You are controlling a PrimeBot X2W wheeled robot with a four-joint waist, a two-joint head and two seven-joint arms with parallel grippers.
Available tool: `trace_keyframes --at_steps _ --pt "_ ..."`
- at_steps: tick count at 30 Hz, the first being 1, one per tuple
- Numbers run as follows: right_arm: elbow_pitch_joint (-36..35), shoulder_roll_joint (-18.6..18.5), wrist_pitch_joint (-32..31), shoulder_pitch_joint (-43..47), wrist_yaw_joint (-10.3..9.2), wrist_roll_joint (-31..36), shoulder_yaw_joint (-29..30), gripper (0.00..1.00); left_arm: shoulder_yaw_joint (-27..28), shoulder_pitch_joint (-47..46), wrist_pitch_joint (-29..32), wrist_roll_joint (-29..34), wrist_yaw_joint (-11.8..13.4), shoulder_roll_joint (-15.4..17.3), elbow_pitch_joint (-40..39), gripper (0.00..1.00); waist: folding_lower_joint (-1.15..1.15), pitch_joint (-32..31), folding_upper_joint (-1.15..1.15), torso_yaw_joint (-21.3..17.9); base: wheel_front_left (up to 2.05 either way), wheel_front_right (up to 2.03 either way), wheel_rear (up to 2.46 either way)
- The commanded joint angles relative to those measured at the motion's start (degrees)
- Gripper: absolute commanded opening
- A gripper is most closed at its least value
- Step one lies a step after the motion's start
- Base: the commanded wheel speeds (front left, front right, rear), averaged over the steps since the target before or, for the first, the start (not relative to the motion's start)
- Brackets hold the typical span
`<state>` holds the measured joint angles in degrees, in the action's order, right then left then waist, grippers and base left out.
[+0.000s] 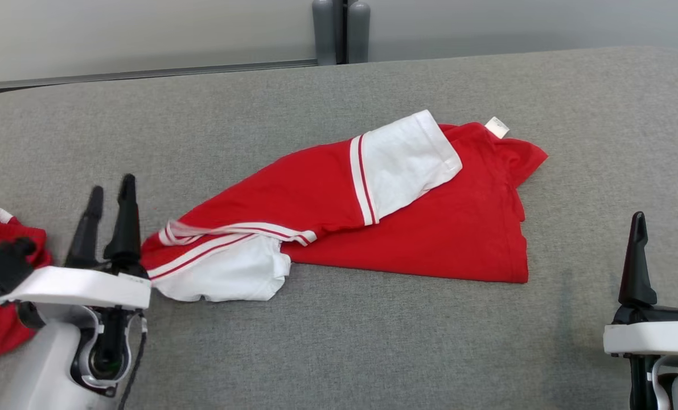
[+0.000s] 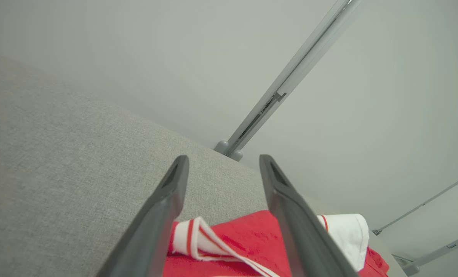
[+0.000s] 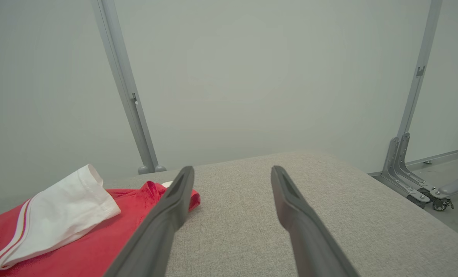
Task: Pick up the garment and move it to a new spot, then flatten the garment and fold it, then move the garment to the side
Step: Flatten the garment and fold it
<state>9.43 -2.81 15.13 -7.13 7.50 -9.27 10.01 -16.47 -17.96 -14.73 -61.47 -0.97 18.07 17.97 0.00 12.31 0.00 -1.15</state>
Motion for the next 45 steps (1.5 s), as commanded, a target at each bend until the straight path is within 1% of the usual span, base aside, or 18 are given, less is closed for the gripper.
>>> trace_keyframes --at_steps 1,4,6,8,10,12,17,20,23,26,27,28,29,30,38,39,42,45 --pt "-0.2 -0.2 0.0 -0.3 -0.02 0.5 0.1 1.0 2.2 -0.6 -0.4 3.9 -1.3 0.1 -1.0 1.0 0.0 0.6 0.0 0.8 0.0 0.0 0.0" --pt "-0.1 -0.2 0.0 0.0 -0.02 0.4 0.0 1.0 9.3 2.9 -0.4 13.3 -3.0 -3.7 -4.2 1.0 0.0 0.9 0.0 1.3 0.0 0.0 0.0" --pt "0.1 -0.2 0.0 0.0 -0.02 0.2 -0.4 1.0 11.8 6.1 -0.4 18.9 -3.3 -5.4 -4.5 1.0 0.0 0.9 0.0 1.1 0.0 0.0 0.0" --pt "0.3 -0.1 0.0 -0.2 -0.02 -0.2 -1.0 1.0 13.3 8.3 -0.4 22.5 -3.3 -6.8 -4.2 1.0 0.0 1.0 0.0 0.6 0.0 0.0 0.0" --pt "0.3 -0.2 0.0 -0.5 -0.02 -0.6 -1.2 1.0 12.9 11.8 -0.4 25.3 -4.1 -7.6 -4.0 1.0 0.0 1.0 0.0 0.0 0.0 0.0 0.0" --pt "0.2 -0.1 0.0 -0.6 -0.02 -0.7 -1.2 1.0 11.5 15.1 -0.4 29.1 -4.6 -7.2 -4.0 1.0 0.0 1.1 0.0 -0.4 0.0 0.0 0.0" --pt "0.4 -0.1 0.0 0.1 -0.02 -1.0 -0.7 1.0 7.0 18.8 -0.4 38.0 -3.8 -6.2 -0.4 1.0 0.0 1.2 0.0 -0.7 0.0 0.0 0.0" --pt "0.6 -0.2 0.0 0.0 -0.02 -1.1 -0.8 1.0 5.5 16.5 0.0 39.8 -2.7 -6.7 4.7 1.0 0.0 1.2 0.0 -0.7 0.0 0.0 0.0" --pt "0.6 -0.2 0.0 -0.8 -0.02 -1.1 -1.1 1.0 2.9 11.8 -0.1 43.6 -2.7 -5.8 11.2 1.0 0.0 1.4 0.0 -1.1 0.0 0.0 0.0" --pt "0.6 -0.2 0.0 -1.0 -0.02 -1.0 -1.4 1.0 1.8 8.4 -0.1 44.8 -3.8 -5.8 15.1 0.98 0.0 1.4 0.0 -1.6 0.0 0.0 0.0" --pt "0.5 -0.2 0.0 -1.0 -0.02 -1.1 -1.4 1.0 1.4 7.6 -0.1 44.9 -4.3 -5.9 16.1 0.85 0.0 1.4 0.0 -1.8 0.0 0.0 0.0" --pt "0.4 -0.2 0.0 -0.9 -0.02 -1.1 -1.3 1.0 1.3 6.8 -0.1 45.0 -4.7 -6.0 16.4 0.58 0.0 1.4 0.0 -1.9 0.0 0.0 0.0" --pt "0.3 -0.2 0.0 -0.8 -0.02 -1.1 -1.1 1.0 1.1 6.0 -0.2 45.4 -5.0 -6.0 16.0 0.45 0.0 1.5 0.0 -2.0 0.0 0.0 0.0" --pt "0.3 -0.2 0.0 -0.6 -0.02 -1.1 -0.9 1.0 1.0 5.5 -0.2 45.7 -5.3 -5.9 15.1 0.0 0.0 1.5 0.0 -2.1 0.0 0.0 0.0" --pt "0.4 -0.2 0.0 0.3 -0.02 -1.2 0.1 1.0 1.2 8.8 -0.4 48.6 -6.5 -3.9 4.4 0.0 0.0 1.2 0.0 -0.9 0.0 0.0 0.0" --pt "0.4 -0.2 0.0 0.3 -0.02 -1.2 0.1 1.0 1.2 8.8 -0.4 48.6 -6.5 -3.9 4.4 0.0 0.0 1.2 0.0 -0.9 0.0 0.0 0.0" --pt "0.4 -0.2 0.0 0.3 -0.02 -1.0 0.0 1.0 0.4 11.0 -0.4 48.1 -6.5 -2.5 1.0 0.0 0.0 1.2 0.0 0.2 0.0 0.0 0.0" --pt "0.2 -0.2 0.0 0.2 -0.02 -0.8 -0.2 1.0 -2.8 12.8 -0.2 45.0 -6.6 -0.5 -1.7 0.0 0.0 1.2 0.0 1.5 0.0 0.0 0.0"
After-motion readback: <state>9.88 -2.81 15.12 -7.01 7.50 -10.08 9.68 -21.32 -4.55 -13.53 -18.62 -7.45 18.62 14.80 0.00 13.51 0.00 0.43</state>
